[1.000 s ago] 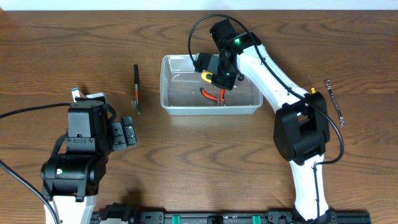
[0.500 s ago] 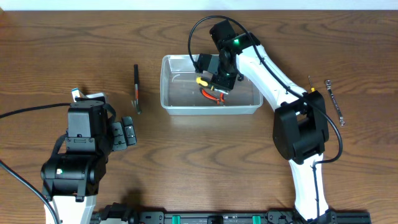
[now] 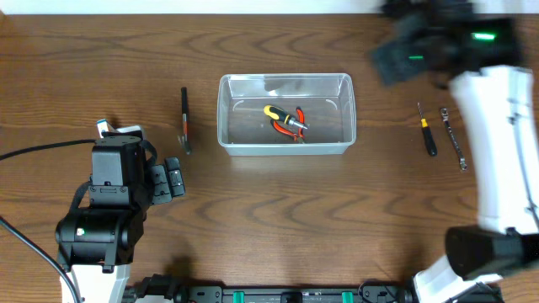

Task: Pack container
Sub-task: 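Move the right gripper to the small yellow-handled screwdriver and grasp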

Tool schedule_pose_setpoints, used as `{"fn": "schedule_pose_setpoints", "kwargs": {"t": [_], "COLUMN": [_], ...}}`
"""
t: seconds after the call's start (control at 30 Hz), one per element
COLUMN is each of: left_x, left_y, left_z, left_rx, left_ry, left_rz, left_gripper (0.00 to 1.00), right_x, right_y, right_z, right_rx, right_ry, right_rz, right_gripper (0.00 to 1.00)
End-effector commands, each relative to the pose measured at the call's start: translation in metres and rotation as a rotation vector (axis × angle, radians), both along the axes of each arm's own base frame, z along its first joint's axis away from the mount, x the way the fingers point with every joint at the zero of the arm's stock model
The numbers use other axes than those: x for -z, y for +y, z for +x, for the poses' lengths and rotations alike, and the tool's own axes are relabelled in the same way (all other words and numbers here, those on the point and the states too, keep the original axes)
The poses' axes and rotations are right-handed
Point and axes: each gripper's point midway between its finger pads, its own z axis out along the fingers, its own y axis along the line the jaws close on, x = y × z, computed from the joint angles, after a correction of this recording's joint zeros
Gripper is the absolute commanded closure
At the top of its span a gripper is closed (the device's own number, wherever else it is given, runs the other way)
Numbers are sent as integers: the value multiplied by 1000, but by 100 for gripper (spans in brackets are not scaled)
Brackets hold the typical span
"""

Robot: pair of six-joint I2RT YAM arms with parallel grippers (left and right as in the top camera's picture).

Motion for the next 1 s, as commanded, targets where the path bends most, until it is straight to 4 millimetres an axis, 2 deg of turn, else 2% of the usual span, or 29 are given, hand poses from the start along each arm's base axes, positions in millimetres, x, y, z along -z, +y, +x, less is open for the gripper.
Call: {"fn": "schedule_pose_setpoints", "kwargs": {"t": [0.0,0.1,0.2,0.33,0.5,0.73,0.97], "left_x": [-7,-7,-7,-7,-7,-7,-7], "left_y": [1,1,1,1,1,1,1], "left_z": [1,1,1,1,1,1,1], "left_rx": [-5,-5,-5,-5,-5,-5,-5], "left_ry": [-16,-16,-16,-16,-16,-16,-16], "left_rz": [7,7,7,7,7,7,7], "left_gripper": [2,2,2,2,2,2,2], "right_x": [27,53,86,142,197,234,247], "right_y": [-61,-98,-119,-131,-124,-115,-116], "right_z": [-13,-30,-42,-54,-60,-51,-40], "right_rx": [280,330,335,306,216,158,155], "right_ry": [126,222,306,388,418,355,293], "right_rz": [57,34,16,4,5,39,38], "right_gripper": [1,1,1,1,1,1,1]}}
